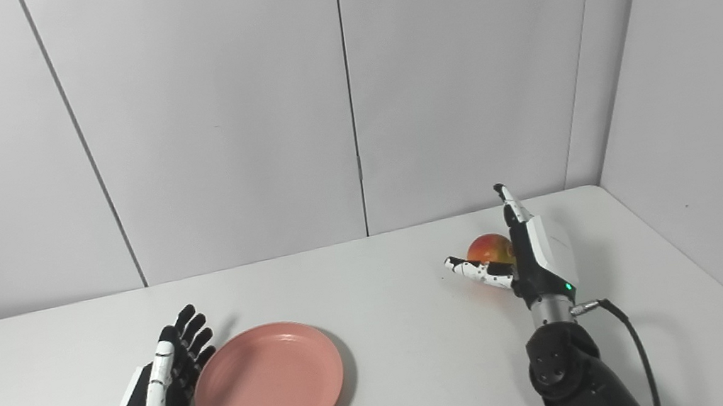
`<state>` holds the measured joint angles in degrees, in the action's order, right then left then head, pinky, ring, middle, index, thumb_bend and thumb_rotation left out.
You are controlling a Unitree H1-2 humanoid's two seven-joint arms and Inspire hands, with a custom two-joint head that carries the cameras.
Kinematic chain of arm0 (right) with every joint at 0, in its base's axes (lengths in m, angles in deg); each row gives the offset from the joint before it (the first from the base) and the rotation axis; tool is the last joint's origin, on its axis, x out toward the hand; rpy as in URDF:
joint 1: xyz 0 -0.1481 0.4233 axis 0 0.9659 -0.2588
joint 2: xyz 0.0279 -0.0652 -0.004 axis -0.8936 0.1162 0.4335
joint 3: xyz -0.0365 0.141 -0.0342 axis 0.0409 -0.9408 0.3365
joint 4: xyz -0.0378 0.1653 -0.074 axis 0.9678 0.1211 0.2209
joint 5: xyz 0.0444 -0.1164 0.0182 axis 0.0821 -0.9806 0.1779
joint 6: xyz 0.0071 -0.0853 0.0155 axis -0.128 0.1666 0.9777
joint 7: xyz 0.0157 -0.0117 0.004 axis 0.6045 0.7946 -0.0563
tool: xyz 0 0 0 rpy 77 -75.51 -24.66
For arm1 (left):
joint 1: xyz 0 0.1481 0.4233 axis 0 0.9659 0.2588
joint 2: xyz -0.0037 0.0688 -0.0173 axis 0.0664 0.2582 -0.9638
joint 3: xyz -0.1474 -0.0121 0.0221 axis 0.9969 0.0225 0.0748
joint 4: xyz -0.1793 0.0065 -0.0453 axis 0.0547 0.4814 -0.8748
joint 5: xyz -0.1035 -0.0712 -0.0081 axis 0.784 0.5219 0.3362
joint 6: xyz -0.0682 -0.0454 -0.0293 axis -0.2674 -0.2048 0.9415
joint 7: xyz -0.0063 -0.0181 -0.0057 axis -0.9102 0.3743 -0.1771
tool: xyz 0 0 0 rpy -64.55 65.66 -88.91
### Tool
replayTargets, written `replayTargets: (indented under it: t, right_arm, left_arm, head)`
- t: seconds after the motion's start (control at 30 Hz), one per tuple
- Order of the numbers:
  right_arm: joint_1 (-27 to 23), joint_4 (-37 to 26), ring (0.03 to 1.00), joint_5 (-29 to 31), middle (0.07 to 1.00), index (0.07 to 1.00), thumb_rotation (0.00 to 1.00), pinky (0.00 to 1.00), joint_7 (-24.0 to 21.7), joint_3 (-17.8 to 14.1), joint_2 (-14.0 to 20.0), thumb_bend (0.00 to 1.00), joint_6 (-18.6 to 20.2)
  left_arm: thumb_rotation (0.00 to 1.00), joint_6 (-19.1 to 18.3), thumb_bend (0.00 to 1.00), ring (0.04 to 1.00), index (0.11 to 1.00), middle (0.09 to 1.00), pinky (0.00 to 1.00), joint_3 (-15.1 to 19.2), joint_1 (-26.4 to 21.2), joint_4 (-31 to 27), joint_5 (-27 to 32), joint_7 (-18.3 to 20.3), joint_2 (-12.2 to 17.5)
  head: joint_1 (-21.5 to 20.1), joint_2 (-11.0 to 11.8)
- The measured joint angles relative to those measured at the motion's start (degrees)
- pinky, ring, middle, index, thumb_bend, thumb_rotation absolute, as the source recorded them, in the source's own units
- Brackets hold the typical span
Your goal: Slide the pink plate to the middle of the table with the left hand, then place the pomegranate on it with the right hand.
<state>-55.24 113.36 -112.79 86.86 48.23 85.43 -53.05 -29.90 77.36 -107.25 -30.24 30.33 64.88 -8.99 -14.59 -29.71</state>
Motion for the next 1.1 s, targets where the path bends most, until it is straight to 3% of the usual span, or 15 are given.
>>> replayTargets:
  t: [0.53,0.73,1.1]
  right_arm:
    - [-1.63,6.59,0.858,0.69,0.888,0.900,0.26,0.78,1.82,1.05,0.59,0.83,-0.02]
    - [-2.09,8.44,0.823,1.39,0.863,0.874,0.12,0.73,2.96,1.06,0.87,0.77,-0.11]
    - [-3.13,12.44,0.764,3.72,0.802,0.813,0.00,0.68,6.83,1.06,1.03,0.71,-2.23]
  left_arm:
    - [1.00,-0.02,0.52,0.959,0.967,0.966,0.94,0.08,0.00,-0.08,0.00,-0.04,-0.02]
    - [1.00,-0.03,0.51,0.960,0.968,0.967,0.94,0.08,0.02,-0.18,-0.02,-0.11,-0.02]
    - [1.00,-0.04,0.51,0.963,0.973,0.970,0.95,0.06,0.03,-0.14,0.00,-0.08,0.00]
  head:
    - [0.18,-0.18]
    - [0.26,-0.18]
    - [0.18,-0.35]
